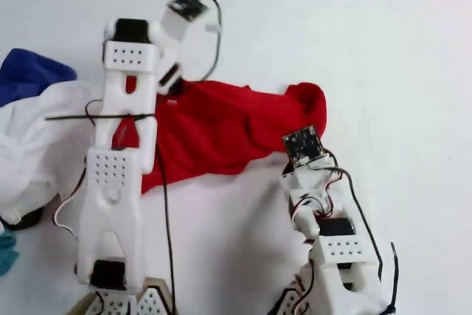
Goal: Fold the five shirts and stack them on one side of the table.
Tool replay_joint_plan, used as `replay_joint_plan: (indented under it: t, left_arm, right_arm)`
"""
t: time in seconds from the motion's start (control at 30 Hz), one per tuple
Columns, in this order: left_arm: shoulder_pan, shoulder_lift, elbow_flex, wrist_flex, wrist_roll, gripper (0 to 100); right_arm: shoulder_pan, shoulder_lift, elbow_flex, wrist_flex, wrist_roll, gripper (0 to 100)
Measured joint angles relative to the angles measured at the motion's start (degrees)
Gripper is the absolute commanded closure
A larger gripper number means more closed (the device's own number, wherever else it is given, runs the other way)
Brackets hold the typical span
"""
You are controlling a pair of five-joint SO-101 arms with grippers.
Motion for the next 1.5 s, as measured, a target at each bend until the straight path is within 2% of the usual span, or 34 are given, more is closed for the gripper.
replay_joint_plan:
  t: [0.1,0.2,0.73,0.8,0.9,0.97,1.23,1.33,1.5]
  left_arm:
    - [0.4,0.0,5.4,0.0,-6.3,78]
    - [0.4,0.1,8.8,-0.3,-8.8,78]
    - [-3.9,0.1,18.6,-17.8,-9.2,78]
    - [-3.9,0.1,18.6,-19.6,-7.4,82]
    - [-3.8,0.1,18.6,-21.2,-4.2,98]
    - [-3.8,0.1,18.6,-21.5,-3.3,96]
    - [-3.8,0.1,18.6,-17.7,-2.8,97]
    - [-2.8,-0.1,18.6,-12.0,-2.6,97]
    - [3.0,-6.1,18.6,-2.2,-2.6,97]
  right_arm:
    - [0.0,0.0,0.0,0.0,0.0,77.6]
    - [0.0,0.0,0.0,0.0,0.0,77.6]
    - [0.0,0.0,0.0,0.0,0.0,77.6]
    - [0.0,0.0,0.0,0.0,0.0,77.6]
    - [0.0,0.0,0.0,0.0,0.0,77.6]
    - [0.0,0.0,0.0,0.0,0.0,77.6]
    - [0.0,0.0,0.0,-0.2,0.0,77.6]
    - [0.0,0.0,0.0,-0.4,0.0,77.6]
    - [0.0,0.0,0.0,-0.4,0.0,77.4]
